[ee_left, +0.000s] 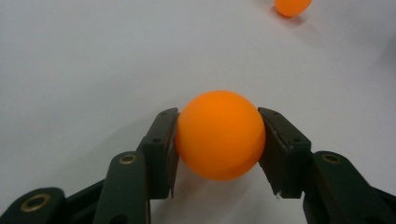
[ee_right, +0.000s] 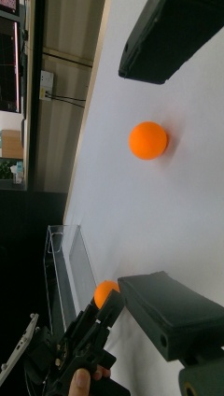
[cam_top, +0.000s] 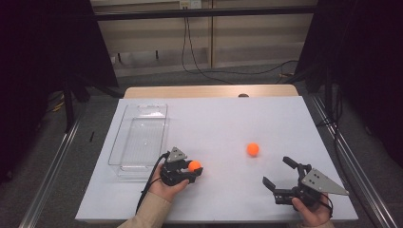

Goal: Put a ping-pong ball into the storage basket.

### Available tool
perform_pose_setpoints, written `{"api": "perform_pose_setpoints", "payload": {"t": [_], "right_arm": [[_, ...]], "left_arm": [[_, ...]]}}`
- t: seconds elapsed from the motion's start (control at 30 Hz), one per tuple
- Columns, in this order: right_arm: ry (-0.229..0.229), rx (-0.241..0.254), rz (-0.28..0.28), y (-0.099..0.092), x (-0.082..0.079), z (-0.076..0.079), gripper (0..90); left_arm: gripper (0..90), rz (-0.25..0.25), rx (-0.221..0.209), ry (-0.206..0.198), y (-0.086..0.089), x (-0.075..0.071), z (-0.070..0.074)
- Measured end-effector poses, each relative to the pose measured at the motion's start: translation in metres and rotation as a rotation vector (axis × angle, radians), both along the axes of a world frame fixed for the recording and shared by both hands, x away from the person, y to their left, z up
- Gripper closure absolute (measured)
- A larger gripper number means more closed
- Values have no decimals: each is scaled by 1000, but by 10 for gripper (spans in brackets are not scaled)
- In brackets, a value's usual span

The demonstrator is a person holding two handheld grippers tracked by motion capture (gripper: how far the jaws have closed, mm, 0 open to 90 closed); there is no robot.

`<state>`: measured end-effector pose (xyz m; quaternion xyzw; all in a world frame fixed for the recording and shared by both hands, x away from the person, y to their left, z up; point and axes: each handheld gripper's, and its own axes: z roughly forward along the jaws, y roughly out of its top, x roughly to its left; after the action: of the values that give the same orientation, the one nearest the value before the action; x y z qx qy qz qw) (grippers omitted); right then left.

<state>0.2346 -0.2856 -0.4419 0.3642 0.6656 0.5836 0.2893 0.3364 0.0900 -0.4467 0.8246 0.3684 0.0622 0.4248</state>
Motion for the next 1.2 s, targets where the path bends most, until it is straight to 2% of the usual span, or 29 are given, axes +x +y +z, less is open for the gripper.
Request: {"api": "perform_pose_setpoints", "payload": {"t": [0.33, 1.2], "right_arm": [[0, 1, -1, 0, 0, 0, 15], [2, 2, -2, 0, 0, 0, 15]], "left_arm": [[510, -10, -27, 25, 3, 1, 8], [510, -43, -40, 30, 6, 3, 24]]}}
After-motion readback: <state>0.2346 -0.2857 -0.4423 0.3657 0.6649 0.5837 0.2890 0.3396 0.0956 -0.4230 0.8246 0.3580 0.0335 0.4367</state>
